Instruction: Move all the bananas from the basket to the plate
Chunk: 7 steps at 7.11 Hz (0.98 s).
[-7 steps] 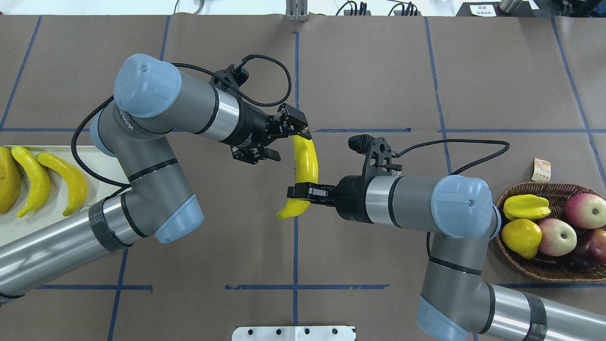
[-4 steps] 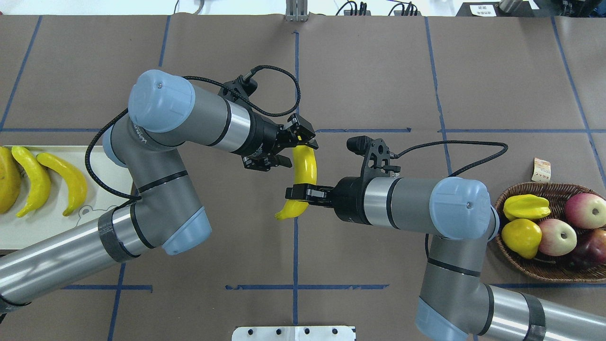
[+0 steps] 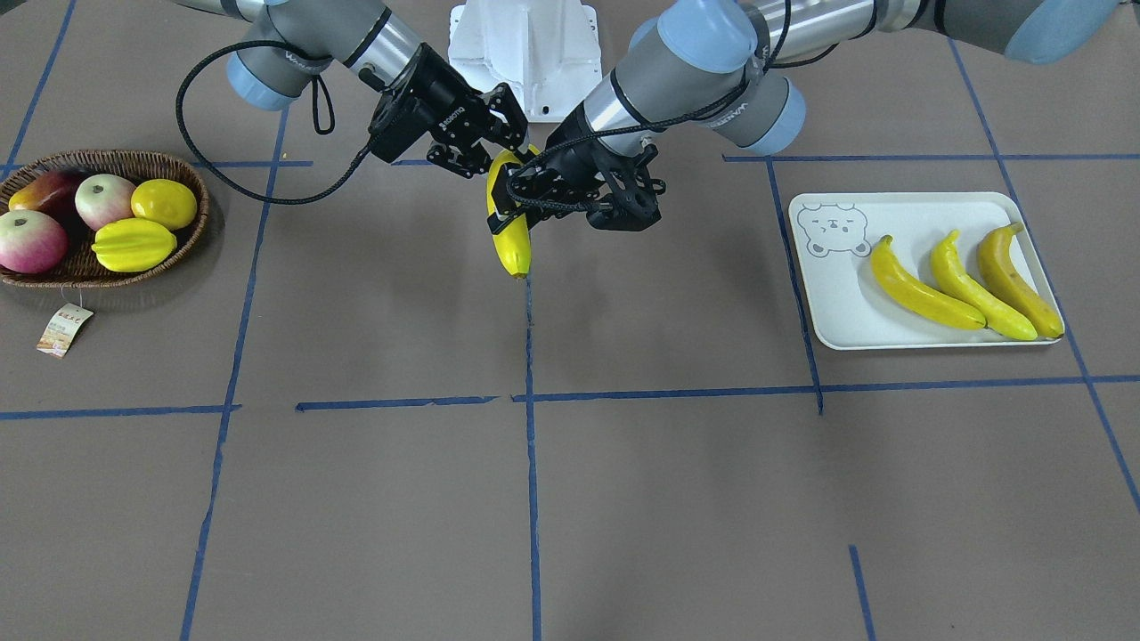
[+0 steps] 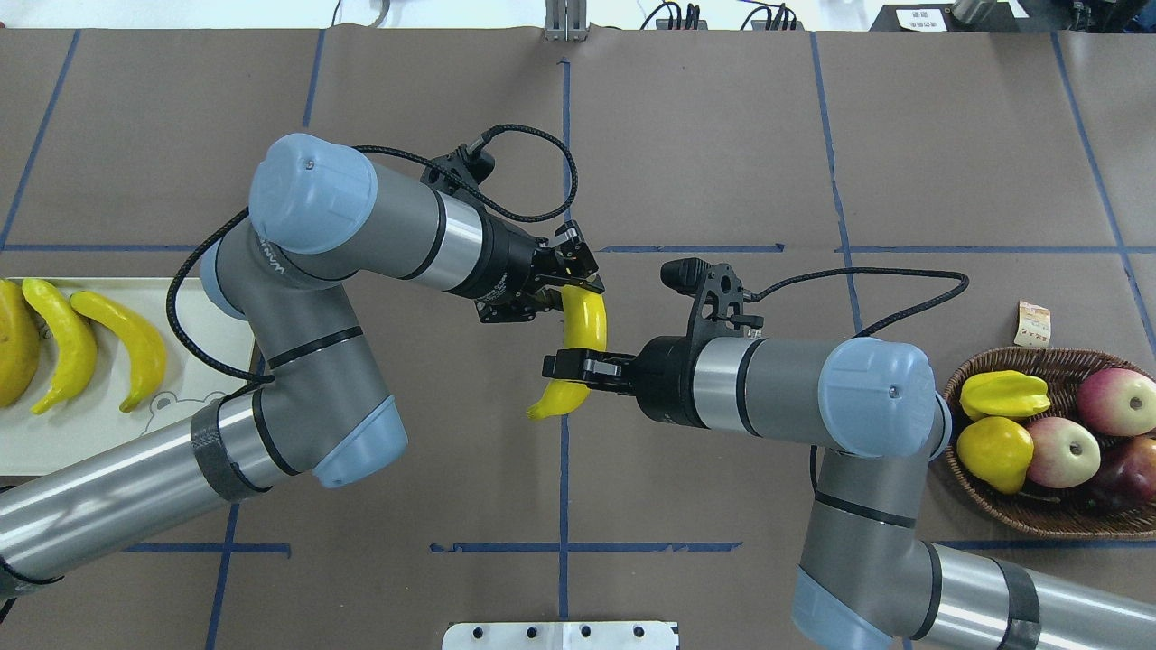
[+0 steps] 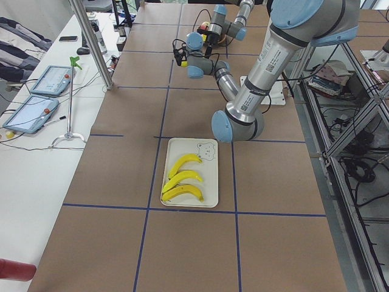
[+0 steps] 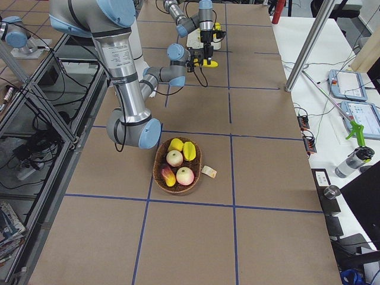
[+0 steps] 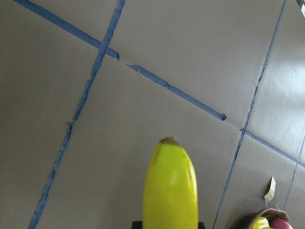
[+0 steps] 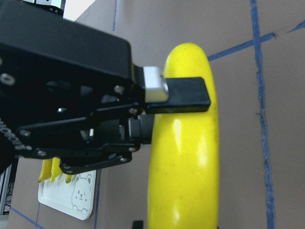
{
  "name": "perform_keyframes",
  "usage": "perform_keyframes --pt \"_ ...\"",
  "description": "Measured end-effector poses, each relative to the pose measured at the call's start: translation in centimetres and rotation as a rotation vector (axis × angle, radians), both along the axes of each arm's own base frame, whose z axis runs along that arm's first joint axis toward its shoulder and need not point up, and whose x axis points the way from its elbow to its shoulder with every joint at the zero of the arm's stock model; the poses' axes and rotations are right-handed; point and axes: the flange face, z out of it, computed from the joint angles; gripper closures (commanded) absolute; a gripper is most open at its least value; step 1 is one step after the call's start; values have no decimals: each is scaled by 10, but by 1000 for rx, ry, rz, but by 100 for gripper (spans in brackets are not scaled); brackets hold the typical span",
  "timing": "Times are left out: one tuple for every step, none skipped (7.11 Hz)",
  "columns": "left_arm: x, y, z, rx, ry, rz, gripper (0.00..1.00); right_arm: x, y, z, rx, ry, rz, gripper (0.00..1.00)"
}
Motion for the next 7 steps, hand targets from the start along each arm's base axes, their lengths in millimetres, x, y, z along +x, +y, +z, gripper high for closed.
perform_keyframes --pt "-1 -1 1 -1 -1 -1 100 1 -2 0 -3 -1 7 0" --pt "-2 -1 2 0 -2 -2 100 3 -5 0 -3 -2 14 0" --pt "-4 -2 3 3 -3 -5 100 7 -9 0 -4 0 22 0" --pt "-6 -3 8 4 -10 -5 100 10 -14 1 -5 6 24 0" --pt "-7 -5 17 -2 -26 -5 100 16 -21 6 -13 24 13 0" --pt "-7 -8 29 -15 -54 -7 100 25 -33 10 -33 58 -17 0" --pt "-7 -12 43 -23 -106 -5 100 41 -49 14 -59 93 -57 0"
